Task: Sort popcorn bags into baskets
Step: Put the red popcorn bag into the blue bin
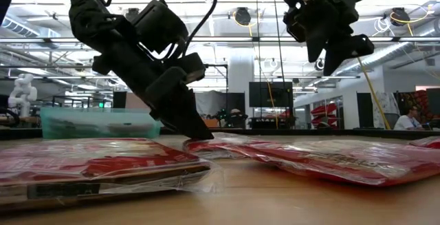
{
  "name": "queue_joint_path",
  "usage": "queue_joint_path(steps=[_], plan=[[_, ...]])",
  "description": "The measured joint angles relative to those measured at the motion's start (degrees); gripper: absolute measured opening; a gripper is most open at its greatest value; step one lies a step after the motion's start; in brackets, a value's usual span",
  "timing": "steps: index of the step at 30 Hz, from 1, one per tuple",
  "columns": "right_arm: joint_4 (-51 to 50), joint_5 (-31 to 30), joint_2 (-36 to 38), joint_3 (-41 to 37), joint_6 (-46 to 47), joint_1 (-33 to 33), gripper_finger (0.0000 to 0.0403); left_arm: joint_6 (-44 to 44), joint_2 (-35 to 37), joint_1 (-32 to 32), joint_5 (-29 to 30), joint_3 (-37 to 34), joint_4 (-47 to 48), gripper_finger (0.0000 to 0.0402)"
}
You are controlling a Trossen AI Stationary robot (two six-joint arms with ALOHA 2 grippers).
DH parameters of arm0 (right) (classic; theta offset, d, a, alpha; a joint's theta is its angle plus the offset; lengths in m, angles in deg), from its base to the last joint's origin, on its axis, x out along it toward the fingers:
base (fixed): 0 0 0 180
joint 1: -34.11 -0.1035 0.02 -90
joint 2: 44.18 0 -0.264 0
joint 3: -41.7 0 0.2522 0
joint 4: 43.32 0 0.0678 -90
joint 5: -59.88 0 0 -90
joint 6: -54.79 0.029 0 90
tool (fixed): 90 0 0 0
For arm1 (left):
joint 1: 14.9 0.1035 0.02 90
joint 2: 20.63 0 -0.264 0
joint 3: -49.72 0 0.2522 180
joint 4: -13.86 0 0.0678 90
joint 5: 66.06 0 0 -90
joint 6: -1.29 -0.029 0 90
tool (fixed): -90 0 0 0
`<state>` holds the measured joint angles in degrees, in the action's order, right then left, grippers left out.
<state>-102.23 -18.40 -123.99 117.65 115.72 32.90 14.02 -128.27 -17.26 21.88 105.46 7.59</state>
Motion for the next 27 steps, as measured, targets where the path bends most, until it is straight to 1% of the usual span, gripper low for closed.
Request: queue_joint_path(steps=[4, 5, 8, 12, 19, 22, 27], plan=[[2.39, -1.17, 0.00, 0.00, -0.07, 0.00, 0.0179, -0.22, 0.56, -0.11, -0.43, -0.16, -2.52, 0.0033], [3.41, -1.57, 0.00, -0.01, -0.10, 0.00, 0.0179, -0.08, 0.78, 0.00, -0.38, -0.28, -3.39, 0.0018], [6.11, -2.80, 0.00, -0.02, -0.11, 0.00, 0.0179, 0.16, 2.11, 0.76, 0.48, -0.43, -4.79, 0.0013], [10.79, -2.77, 0.00, -0.02, -2.37, 0.41, 0.0179, -1.75, 6.60, 2.63, 1.91, 0.35, -3.91, 0.0004], [20.92, -5.97, 0.00, -0.05, -11.03, 1.17, 0.0182, -8.22, 16.74, 5.51, 2.11, 0.46, -3.09, 0.0002], [24.50, -5.97, 0.00, -0.75, -13.53, 2.68, 0.0199, -9.80, 20.80, 6.71, 2.15, 0.48, -1.08, 0.0001], [28.43, -6.54, -0.04, -0.96, -21.75, 5.05, 0.0249, -10.47, 27.53, 7.99, 1.85, 0.48, 2.97, 0.0001]])
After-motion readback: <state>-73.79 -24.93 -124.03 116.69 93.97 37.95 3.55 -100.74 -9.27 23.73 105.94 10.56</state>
